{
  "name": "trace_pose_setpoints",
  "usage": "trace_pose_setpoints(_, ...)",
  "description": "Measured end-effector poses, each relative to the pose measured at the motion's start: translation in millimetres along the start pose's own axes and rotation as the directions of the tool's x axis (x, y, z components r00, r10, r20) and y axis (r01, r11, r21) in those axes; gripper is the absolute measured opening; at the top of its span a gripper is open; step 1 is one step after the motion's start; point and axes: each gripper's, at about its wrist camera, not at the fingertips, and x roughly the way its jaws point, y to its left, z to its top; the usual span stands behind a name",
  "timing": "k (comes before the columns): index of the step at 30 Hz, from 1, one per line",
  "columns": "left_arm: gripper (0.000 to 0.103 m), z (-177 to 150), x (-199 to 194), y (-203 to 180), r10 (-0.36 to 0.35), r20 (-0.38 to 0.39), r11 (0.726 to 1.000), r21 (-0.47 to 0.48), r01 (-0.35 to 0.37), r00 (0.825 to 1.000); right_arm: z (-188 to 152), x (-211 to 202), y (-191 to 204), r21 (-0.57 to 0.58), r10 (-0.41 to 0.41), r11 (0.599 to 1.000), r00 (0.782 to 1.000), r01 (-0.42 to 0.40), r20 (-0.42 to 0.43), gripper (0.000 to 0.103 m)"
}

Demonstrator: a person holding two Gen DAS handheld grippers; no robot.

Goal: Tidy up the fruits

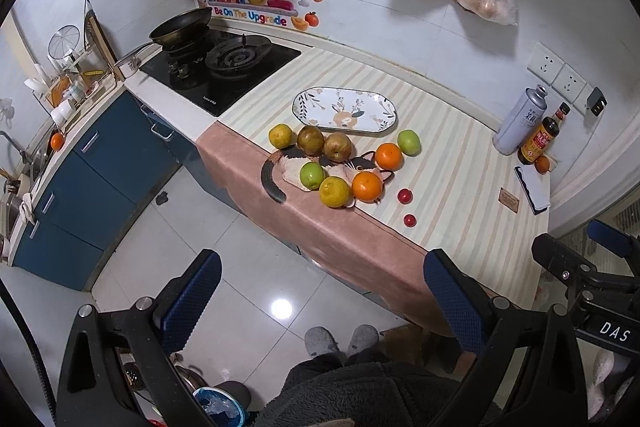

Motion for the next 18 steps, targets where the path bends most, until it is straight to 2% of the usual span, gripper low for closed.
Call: trace_pose_setpoints(18,0.103,2.3,-0.7,3.6,-0.005,0.006,1.000,0.002,0.005,1.000,2.2,-2.9,4.4,0.025,0.002,1.000,1.000,-0.003,0.021,0.103)
